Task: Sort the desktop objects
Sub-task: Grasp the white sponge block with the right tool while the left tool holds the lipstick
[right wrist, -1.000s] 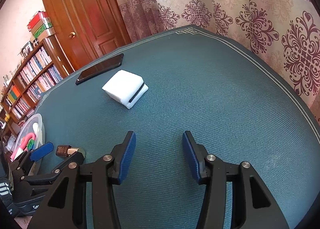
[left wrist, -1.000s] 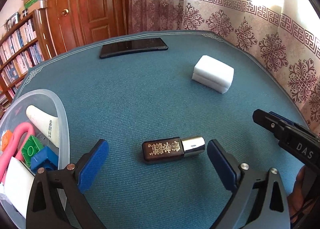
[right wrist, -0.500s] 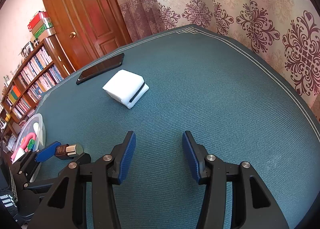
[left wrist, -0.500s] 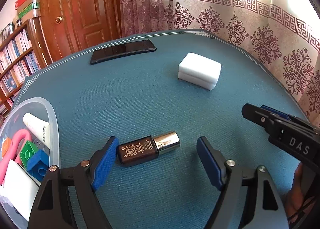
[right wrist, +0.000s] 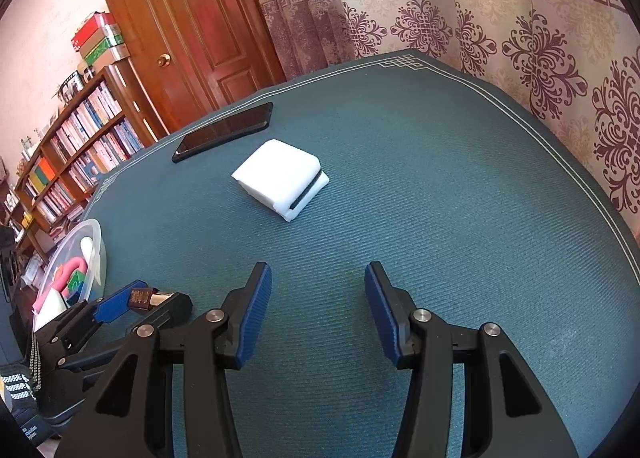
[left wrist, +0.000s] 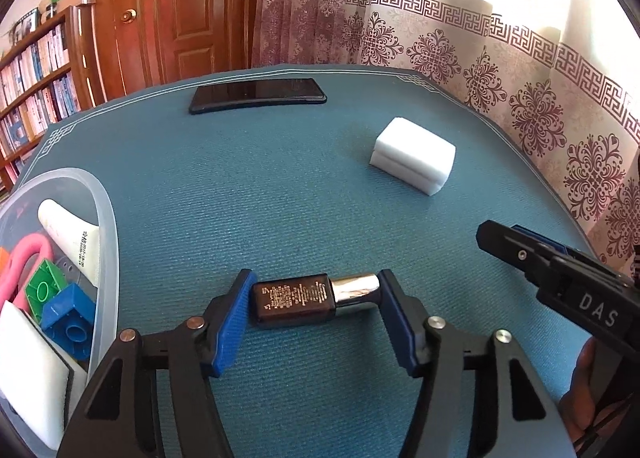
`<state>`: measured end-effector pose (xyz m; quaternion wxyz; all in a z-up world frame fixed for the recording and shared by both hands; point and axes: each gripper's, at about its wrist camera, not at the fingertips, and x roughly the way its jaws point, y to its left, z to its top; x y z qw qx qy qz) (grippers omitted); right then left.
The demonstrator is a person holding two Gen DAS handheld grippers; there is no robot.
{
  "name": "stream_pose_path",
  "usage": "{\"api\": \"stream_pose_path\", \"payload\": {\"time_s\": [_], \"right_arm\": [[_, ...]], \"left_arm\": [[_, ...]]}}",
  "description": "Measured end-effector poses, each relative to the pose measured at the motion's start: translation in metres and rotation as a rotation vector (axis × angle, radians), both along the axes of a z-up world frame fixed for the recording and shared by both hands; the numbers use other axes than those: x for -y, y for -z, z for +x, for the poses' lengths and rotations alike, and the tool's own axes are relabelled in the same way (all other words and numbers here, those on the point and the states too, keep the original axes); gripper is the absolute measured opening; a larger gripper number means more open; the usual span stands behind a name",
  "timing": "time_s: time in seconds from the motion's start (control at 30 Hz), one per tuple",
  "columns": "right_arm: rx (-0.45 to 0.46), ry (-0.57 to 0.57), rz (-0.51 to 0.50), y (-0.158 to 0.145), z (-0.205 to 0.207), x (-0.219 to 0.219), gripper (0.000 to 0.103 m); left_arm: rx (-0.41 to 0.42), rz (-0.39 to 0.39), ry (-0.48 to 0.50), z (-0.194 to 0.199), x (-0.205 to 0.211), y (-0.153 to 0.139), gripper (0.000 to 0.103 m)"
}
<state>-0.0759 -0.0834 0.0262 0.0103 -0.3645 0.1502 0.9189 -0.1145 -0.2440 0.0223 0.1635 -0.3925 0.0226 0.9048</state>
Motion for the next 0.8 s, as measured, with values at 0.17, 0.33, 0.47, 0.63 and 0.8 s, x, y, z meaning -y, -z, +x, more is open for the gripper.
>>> {"api": "stream_pose_path", "payload": {"time_s": [0.17,0.33,0.47,0.63,0.8], "right_arm": [[0.003,-0.051,0.031,-0.003,-0.018,0.007,0.052],[0.012,-0.097,0.058,-0.007,-0.045,0.014,0.052],[-0.016,-0.12,0.14,-0.012,-0.06,0.023,0.052],[-0.037,-0.141,0.272,-0.012,-0.077,0.032,0.068],[-0.032,-0.161,0.302,-0.009,-0.09,0.028,0.071]], "left_arm": [[-0.052,-0.007,-0.005,0.006,0.0,-0.01,0.066],[-0.073,0.002,-0.017,0.008,0.005,-0.017,0.066],[-0.078,0.008,-0.019,0.008,0.007,-0.02,0.066],[-0.087,0.014,-0.006,0.011,0.004,-0.023,0.066],[-0.082,0.015,-0.01,0.011,0.005,-0.022,0.066]]}}
